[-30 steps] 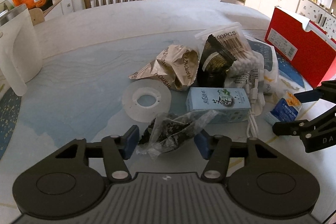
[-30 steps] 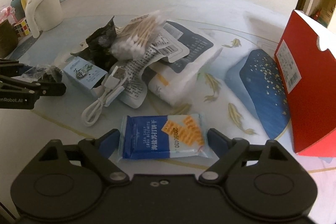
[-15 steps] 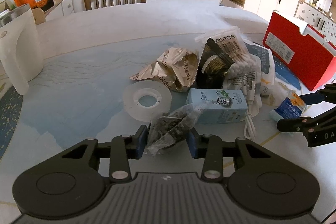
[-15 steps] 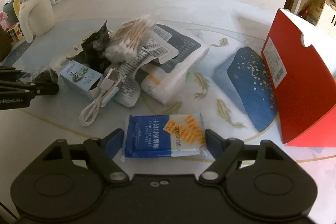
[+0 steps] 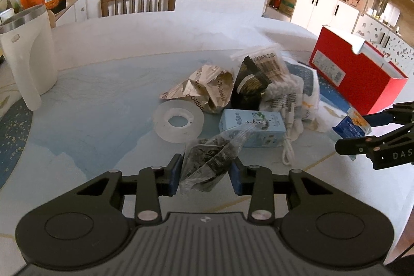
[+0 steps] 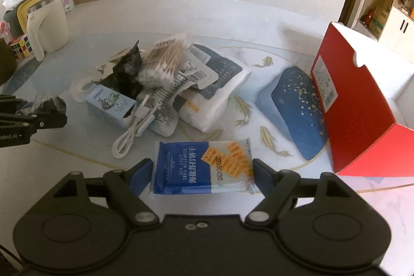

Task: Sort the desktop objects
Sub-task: 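Close the left tool on the dark food bag while the right tool grasps the blue biscuit packet, then carry the food bag and biscuit packet with both tools into the red shoebox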

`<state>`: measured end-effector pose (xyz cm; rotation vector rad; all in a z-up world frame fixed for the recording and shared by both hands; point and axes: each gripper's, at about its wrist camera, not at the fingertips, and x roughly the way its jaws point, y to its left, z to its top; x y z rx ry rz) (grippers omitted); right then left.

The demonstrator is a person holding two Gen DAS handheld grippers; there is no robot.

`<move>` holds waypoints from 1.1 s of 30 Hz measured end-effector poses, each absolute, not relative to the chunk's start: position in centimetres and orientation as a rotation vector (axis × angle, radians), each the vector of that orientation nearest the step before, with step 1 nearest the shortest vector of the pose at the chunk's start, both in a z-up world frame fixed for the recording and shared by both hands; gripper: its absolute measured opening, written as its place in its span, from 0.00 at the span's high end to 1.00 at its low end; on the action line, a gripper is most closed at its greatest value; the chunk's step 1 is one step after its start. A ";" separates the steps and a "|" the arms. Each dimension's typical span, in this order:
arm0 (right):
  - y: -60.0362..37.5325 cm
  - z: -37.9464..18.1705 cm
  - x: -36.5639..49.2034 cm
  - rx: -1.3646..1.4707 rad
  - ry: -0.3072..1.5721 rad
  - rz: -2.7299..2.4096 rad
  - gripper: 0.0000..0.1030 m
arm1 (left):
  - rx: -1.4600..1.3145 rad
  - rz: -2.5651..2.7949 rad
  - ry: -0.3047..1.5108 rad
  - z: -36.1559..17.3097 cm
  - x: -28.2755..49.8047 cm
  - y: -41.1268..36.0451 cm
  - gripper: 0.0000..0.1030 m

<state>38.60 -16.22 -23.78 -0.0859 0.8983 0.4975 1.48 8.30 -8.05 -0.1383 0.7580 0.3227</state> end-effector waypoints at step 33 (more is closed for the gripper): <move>-27.3 -16.8 41.0 0.053 0.809 0.528 0.21 | -0.104 0.341 0.711 -1.4 9.2 -1.1 0.65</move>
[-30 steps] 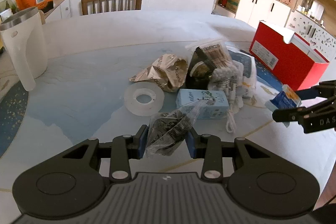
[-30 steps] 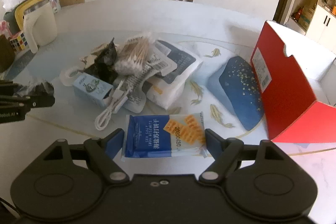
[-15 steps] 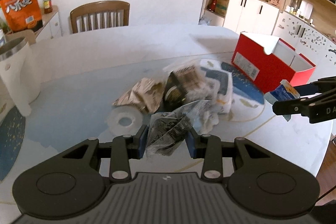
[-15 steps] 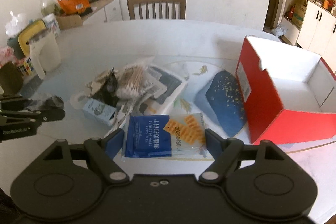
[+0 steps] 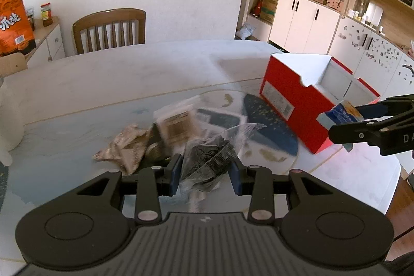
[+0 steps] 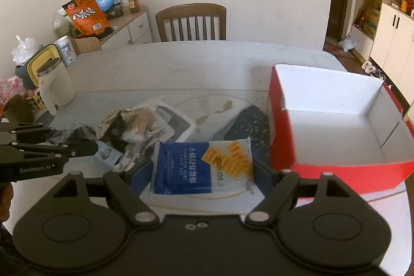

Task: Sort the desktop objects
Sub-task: 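Carry the food bag and biscuit packet with both tools into the red shoebox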

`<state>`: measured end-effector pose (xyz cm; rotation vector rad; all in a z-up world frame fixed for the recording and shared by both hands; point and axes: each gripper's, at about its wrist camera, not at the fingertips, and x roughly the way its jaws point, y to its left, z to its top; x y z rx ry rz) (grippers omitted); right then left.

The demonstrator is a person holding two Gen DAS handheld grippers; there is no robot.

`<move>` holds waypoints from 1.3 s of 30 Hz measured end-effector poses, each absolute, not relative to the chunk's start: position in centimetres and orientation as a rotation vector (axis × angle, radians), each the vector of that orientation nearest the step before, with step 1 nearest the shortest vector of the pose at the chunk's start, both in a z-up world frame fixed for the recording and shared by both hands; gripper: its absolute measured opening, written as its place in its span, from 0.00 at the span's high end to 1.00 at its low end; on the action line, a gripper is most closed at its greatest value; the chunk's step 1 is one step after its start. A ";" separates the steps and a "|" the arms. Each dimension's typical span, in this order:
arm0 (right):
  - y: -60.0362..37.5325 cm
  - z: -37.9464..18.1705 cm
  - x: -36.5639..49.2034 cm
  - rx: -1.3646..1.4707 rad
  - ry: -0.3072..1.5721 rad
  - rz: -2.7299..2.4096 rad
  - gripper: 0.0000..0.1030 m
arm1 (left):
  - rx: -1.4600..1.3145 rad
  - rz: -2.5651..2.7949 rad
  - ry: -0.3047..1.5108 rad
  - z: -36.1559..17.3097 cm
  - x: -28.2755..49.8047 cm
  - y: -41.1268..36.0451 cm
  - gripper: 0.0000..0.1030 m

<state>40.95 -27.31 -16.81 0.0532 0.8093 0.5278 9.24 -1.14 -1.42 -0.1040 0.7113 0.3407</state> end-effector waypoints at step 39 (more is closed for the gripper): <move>-42.6 -18.8 49.7 0.007 0.801 0.535 0.21 | -0.047 0.358 0.710 -1.1 28.4 -13.3 0.64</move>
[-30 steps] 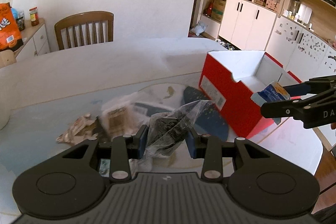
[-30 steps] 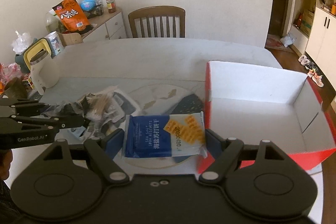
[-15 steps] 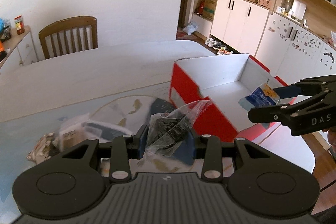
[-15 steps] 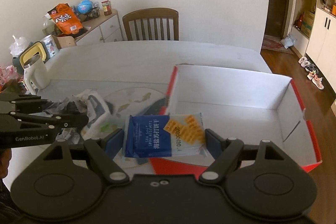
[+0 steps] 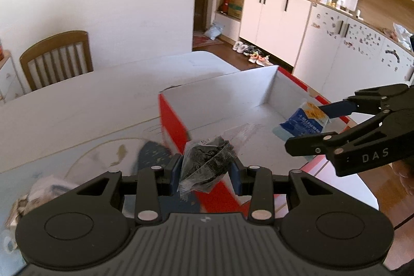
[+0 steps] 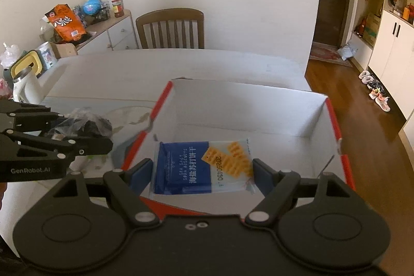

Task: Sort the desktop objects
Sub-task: 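Carry the food bag and biscuit packet with both tools into the red shoebox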

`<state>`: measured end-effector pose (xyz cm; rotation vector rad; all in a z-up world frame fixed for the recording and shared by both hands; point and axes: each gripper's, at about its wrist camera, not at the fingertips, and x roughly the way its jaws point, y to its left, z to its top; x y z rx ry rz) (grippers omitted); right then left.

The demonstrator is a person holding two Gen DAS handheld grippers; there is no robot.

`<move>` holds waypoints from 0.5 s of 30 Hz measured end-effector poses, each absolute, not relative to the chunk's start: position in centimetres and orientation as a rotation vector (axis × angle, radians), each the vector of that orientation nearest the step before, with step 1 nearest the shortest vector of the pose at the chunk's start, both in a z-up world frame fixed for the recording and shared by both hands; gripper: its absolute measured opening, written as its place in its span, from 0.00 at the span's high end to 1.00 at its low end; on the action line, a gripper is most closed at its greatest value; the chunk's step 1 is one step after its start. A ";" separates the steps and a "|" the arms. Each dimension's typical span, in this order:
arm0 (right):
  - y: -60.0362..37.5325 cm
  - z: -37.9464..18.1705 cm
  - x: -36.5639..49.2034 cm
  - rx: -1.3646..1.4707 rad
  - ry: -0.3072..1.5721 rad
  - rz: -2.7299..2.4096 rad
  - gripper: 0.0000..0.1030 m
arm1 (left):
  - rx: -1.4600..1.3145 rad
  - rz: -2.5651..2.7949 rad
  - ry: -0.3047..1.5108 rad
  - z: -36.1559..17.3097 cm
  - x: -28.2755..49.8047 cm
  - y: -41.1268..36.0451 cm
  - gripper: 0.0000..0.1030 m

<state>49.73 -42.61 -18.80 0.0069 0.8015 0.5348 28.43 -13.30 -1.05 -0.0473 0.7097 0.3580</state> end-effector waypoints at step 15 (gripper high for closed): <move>-46.3 -20.8 52.4 -0.045 0.834 0.491 0.21 | 0.001 0.321 0.765 -2.5 34.7 -13.9 0.64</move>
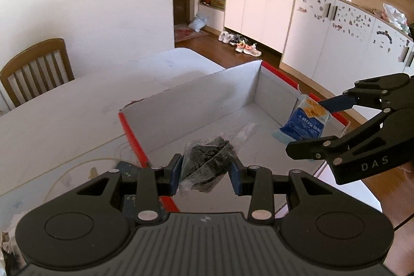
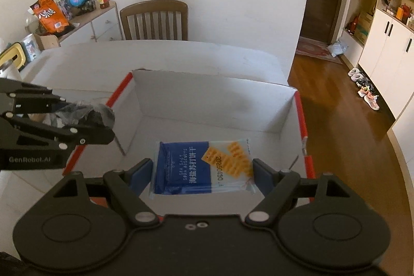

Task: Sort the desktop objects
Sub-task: 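Carry the food bag and biscuit packet with both tools into the red shoebox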

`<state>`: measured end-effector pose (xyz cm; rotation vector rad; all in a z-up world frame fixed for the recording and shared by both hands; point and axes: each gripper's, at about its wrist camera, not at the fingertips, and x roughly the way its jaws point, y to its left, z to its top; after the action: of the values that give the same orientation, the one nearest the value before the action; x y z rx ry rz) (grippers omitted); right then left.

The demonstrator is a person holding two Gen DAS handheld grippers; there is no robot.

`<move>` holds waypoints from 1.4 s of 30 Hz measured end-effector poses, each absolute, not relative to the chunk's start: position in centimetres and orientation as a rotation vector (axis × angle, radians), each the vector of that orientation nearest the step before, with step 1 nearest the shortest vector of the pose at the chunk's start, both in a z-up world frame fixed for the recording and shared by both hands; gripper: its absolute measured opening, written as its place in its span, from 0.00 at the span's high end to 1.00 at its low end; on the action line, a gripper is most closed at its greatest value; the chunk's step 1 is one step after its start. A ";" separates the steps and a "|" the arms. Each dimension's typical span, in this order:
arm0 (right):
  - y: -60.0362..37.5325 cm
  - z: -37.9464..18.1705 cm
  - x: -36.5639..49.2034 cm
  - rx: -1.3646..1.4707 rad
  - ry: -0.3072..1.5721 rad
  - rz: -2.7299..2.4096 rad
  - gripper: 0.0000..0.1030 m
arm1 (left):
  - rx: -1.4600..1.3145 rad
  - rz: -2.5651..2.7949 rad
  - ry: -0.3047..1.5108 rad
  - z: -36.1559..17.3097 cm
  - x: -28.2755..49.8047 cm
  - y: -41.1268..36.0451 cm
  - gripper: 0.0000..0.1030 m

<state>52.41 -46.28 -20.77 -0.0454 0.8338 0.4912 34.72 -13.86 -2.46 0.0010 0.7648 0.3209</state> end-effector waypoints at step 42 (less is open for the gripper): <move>-43.7 -28.7 60.7 -0.285 1.092 0.606 0.21 | 0.057 0.224 1.267 -10.1 49.2 -10.3 0.64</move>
<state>60.73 -43.72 -28.66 -0.2852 1.0915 0.6063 49.24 -10.35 -10.06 0.0568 1.2666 0.2242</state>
